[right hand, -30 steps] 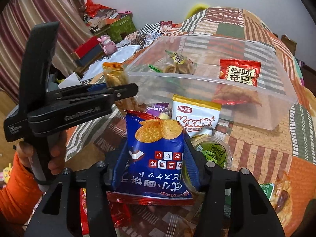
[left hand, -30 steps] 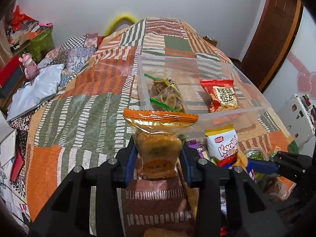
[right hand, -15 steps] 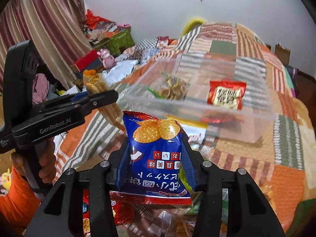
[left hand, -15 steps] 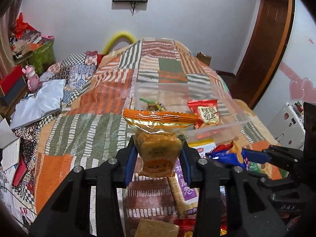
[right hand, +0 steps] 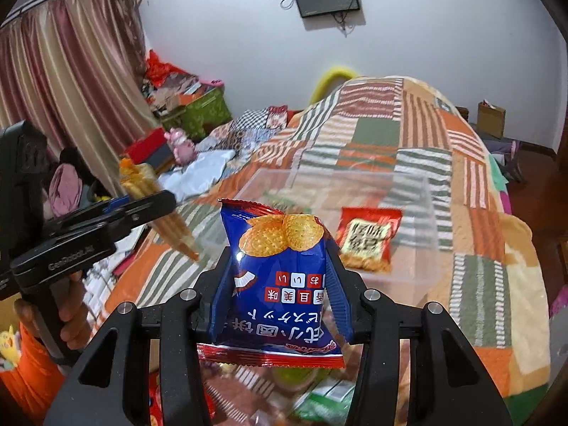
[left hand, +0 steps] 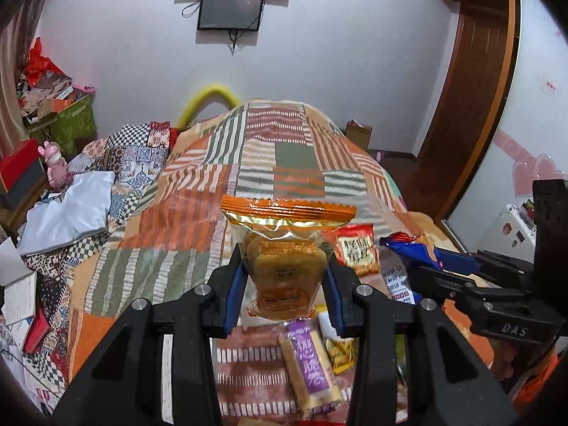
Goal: Organize snacks
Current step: 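Carry both bags over the box and lower them inside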
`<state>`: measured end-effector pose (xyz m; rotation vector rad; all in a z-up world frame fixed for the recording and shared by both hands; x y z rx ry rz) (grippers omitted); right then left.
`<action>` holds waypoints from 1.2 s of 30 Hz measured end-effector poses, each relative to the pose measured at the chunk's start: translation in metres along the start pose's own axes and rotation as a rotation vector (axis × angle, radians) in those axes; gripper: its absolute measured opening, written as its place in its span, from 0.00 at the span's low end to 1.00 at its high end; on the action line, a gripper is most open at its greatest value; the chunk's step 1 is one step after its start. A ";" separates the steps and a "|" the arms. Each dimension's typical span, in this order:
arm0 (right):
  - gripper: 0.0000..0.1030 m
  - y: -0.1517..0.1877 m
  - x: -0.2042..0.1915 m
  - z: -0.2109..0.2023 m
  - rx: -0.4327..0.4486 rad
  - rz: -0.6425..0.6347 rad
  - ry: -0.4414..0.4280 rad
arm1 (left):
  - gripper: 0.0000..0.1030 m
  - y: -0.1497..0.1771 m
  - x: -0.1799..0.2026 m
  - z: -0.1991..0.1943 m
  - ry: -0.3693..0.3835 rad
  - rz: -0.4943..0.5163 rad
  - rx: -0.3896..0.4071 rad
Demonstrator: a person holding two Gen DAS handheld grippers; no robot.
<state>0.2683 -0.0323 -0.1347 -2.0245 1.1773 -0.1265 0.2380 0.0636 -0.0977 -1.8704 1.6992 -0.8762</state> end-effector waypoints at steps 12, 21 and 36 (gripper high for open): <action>0.44 -0.040 0.035 0.010 0.044 0.036 0.050 | 0.38 -0.028 0.006 0.031 0.011 0.011 0.003; 0.44 -0.045 0.047 0.046 -0.005 0.032 0.076 | 0.38 -0.013 0.007 0.079 0.016 0.021 -0.084; 0.44 -0.025 0.042 0.087 -0.106 -0.001 0.074 | 0.38 0.012 0.009 0.121 -0.005 0.050 -0.180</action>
Point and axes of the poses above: each gripper's, at about its wrist camera, not at the fingertips, and z roughly the way its jaws point, x to its right, y to its underside, the point moved 10 cm from there along z, roughly the way its jaws point, and after that the axes turned 6 degrees about -x, right-handed, at the moved point
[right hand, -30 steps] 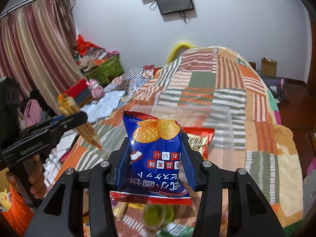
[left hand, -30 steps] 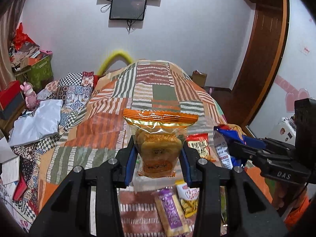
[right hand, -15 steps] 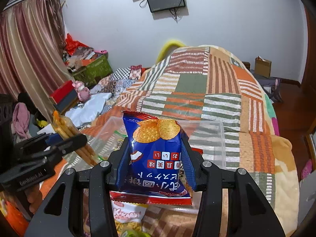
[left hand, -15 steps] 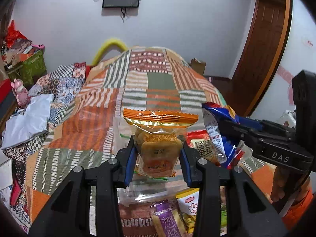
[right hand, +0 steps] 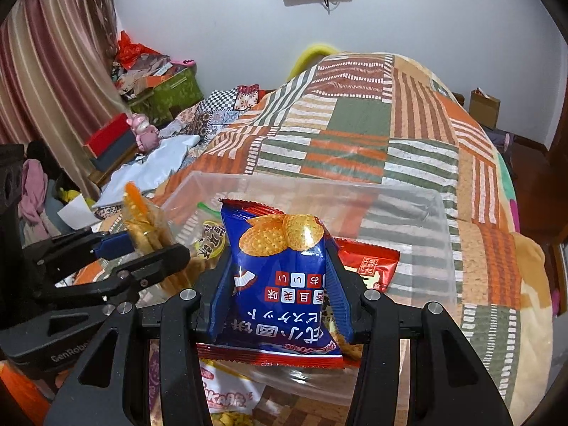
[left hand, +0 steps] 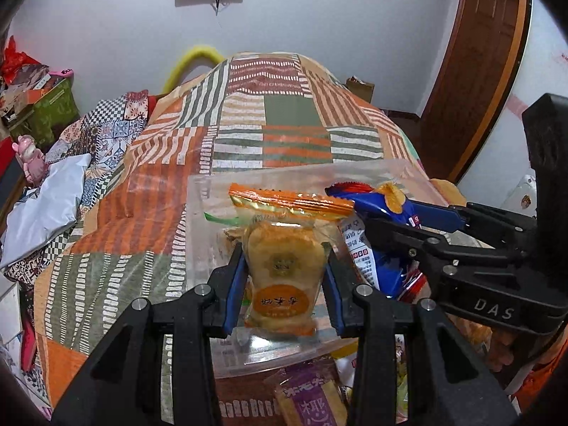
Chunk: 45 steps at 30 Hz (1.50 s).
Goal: Organize snacks
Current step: 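Carry both bags over the box and lower them inside, then open both grippers to release the bags into the box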
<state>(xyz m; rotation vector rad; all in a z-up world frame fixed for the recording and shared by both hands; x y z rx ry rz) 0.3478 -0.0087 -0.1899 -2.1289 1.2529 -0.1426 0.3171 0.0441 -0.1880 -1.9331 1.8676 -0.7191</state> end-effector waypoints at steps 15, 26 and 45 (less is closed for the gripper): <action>0.59 0.001 0.007 -0.004 0.002 -0.009 0.067 | 0.59 0.004 0.003 -0.006 -0.026 0.007 0.009; 0.60 0.008 0.002 -0.034 0.045 -0.032 0.076 | 0.60 0.009 0.005 -0.030 -0.011 -0.006 0.030; 0.62 0.064 -0.012 -0.071 0.030 -0.041 0.057 | 0.69 0.065 0.015 -0.060 -0.014 -0.001 -0.013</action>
Point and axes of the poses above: each gripper's, at about its wrist camera, not at the fingertips, and z roughly the way its jaws point, x to its right, y to its underside, the point moved 10 cm from there along z, roughly the way its jaws point, and after that the axes turned 6 degrees about -x, right-handed, at the moved point
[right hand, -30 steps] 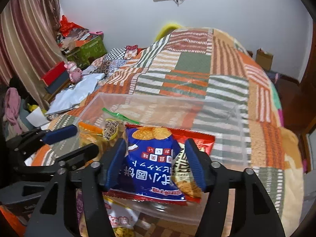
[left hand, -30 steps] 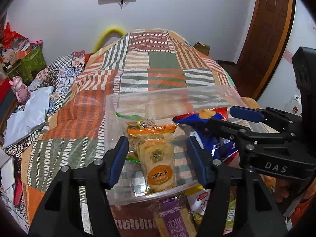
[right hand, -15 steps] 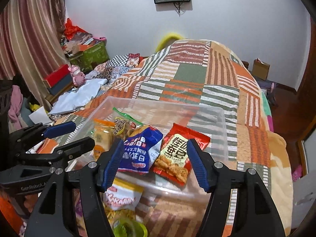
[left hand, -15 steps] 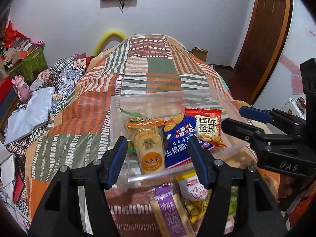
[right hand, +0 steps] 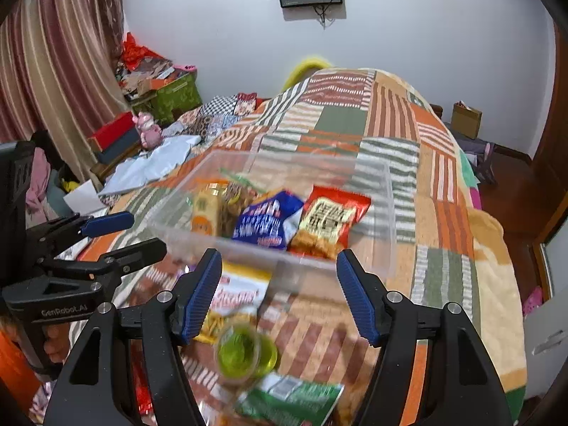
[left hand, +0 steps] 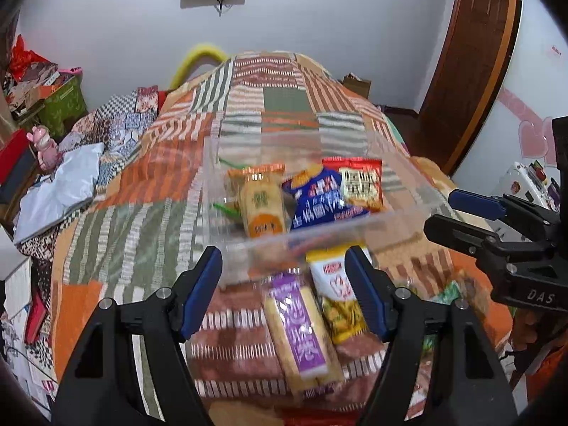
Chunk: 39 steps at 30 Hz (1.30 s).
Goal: Organize snacks
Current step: 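Open both grippers to release the bags into the box, then grasp the purple coconut-roll pack with the left gripper while the right grasps the green jelly cup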
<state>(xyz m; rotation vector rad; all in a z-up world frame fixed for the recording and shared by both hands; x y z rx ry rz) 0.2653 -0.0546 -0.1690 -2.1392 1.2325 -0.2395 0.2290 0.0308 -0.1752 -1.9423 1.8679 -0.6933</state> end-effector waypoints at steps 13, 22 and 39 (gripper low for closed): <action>0.62 0.054 -0.016 0.037 -0.158 -0.024 -0.058 | 0.69 0.050 -0.002 0.034 0.017 -0.005 -0.145; 0.62 0.071 -0.026 0.053 -0.236 -0.024 -0.113 | 0.64 0.064 0.006 0.050 0.057 -0.001 -0.219; 0.41 0.071 -0.022 0.044 -0.203 0.026 -0.145 | 0.49 0.069 0.009 0.056 0.082 -0.027 -0.227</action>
Point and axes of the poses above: each gripper's, at about its wrist camera, not at the fingertips, and z roughly the way its jaws point, x to its right, y to its underside, the point moved 10 cm from there along z, roughly the way its jaws point, and after that the axes turned 6 degrees about -x, right-handed, at the moved point
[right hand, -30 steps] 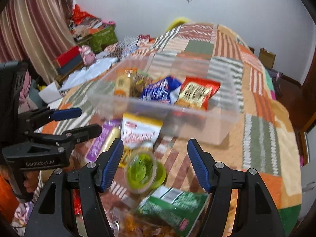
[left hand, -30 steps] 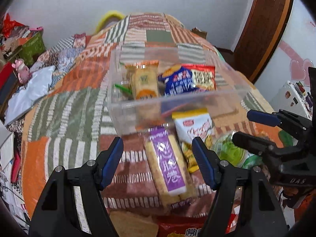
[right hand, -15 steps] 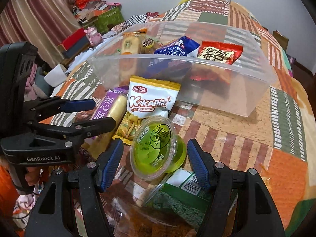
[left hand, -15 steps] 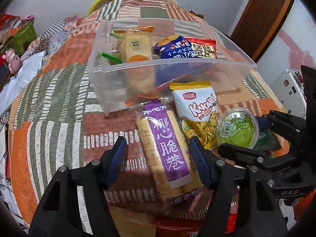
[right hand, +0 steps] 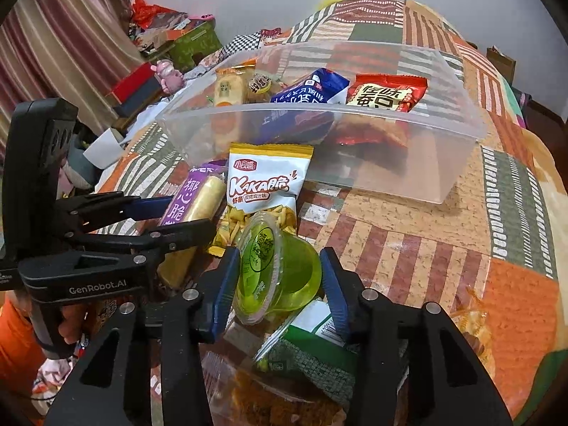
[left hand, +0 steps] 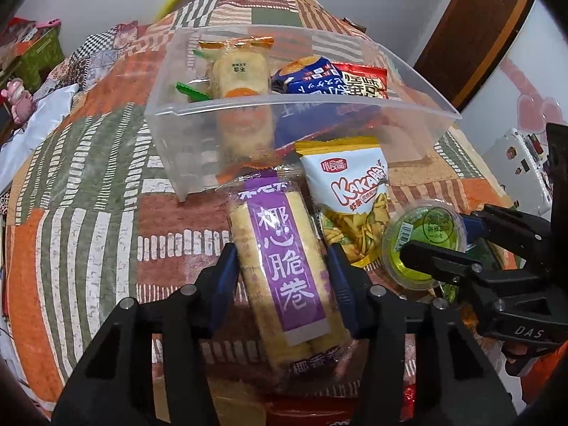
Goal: Organize snacks
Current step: 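Grasp the purple coconut-roll pack with the left gripper while the right grasps the green jelly cup, then carry the coconut-roll pack and jelly cup over the box and lower them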
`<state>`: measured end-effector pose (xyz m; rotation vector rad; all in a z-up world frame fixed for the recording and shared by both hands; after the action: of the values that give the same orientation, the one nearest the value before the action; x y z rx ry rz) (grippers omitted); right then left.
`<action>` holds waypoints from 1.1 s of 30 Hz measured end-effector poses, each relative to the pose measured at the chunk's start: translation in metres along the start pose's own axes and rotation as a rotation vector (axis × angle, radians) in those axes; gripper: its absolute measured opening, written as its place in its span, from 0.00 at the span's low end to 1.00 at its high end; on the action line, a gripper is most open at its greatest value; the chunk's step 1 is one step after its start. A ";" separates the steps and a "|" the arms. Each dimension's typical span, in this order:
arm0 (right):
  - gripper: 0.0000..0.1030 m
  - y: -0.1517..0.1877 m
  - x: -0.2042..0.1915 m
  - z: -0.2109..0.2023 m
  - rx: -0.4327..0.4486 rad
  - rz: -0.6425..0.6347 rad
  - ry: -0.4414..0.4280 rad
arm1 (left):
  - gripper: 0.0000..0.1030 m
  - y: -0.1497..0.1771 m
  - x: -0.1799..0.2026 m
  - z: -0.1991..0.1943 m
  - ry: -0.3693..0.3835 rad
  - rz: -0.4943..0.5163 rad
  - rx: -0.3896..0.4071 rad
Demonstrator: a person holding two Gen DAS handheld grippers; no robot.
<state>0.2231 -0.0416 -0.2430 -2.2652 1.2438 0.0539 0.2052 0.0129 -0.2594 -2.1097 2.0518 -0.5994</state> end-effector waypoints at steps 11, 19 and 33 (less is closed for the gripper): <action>0.39 -0.006 0.005 -0.021 0.060 0.021 -0.003 | 0.44 -0.003 0.002 -0.036 -0.018 0.013 0.092; 0.39 -0.022 0.010 -0.044 0.130 0.033 0.012 | 0.44 -0.014 0.010 -0.059 -0.008 0.021 0.159; 0.39 -0.056 0.024 -0.078 0.248 0.063 0.022 | 0.44 -0.062 0.021 -0.101 0.013 0.034 0.292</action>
<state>0.2641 -0.0742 -0.1584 -2.0196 1.2586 -0.0974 0.2248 0.0138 -0.1402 -1.9056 1.8695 -0.8509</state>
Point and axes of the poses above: each gripper's, at about its wrist camera, not at the fingertips, and z roughly the way its jaws point, x to its right, y to its underside, the point moved 10 cm from there along z, roughly the way its jaws point, and after that the axes turned 6 degrees about -x, right-handed, at the moved point
